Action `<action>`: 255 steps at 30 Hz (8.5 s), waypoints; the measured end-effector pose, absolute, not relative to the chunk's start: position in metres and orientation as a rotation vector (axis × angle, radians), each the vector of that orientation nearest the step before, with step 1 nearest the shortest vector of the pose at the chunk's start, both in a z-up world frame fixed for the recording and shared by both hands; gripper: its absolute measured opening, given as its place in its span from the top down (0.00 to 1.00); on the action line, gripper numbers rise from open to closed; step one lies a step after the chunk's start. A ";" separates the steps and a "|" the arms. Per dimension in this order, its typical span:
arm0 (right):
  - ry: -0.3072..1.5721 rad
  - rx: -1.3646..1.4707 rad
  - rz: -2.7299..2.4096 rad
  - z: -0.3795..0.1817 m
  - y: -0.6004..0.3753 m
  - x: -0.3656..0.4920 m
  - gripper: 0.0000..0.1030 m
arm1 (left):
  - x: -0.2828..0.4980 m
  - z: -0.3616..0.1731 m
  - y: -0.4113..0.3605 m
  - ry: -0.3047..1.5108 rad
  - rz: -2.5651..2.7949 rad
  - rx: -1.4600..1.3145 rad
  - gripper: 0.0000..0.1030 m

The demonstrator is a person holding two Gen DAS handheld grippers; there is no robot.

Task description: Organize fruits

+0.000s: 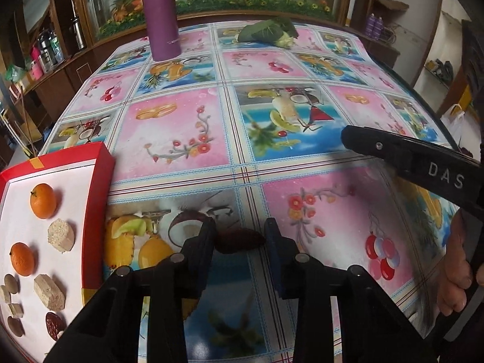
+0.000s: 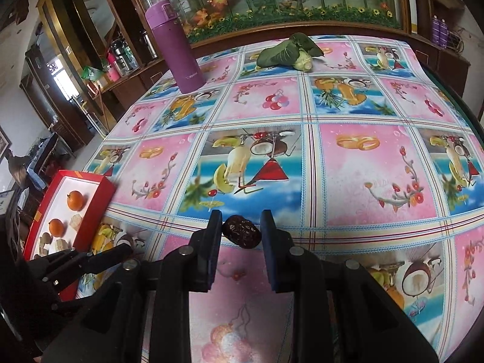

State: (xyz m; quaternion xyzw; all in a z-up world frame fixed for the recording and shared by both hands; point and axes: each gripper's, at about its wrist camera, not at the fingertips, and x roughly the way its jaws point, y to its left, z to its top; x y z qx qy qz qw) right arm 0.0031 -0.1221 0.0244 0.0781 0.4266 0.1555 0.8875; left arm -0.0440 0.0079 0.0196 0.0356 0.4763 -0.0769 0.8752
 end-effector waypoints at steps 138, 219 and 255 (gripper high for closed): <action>0.853 -0.060 0.967 0.022 0.160 -0.084 0.54 | -0.145 0.045 0.260 0.822 0.455 -0.098 0.54; 0.350 0.166 0.542 0.119 0.013 -0.289 0.00 | -0.312 0.120 0.177 0.503 0.417 -0.013 0.00; 0.389 0.151 0.566 0.112 0.032 -0.290 0.00 | -0.314 0.117 0.186 0.515 0.449 -0.036 0.00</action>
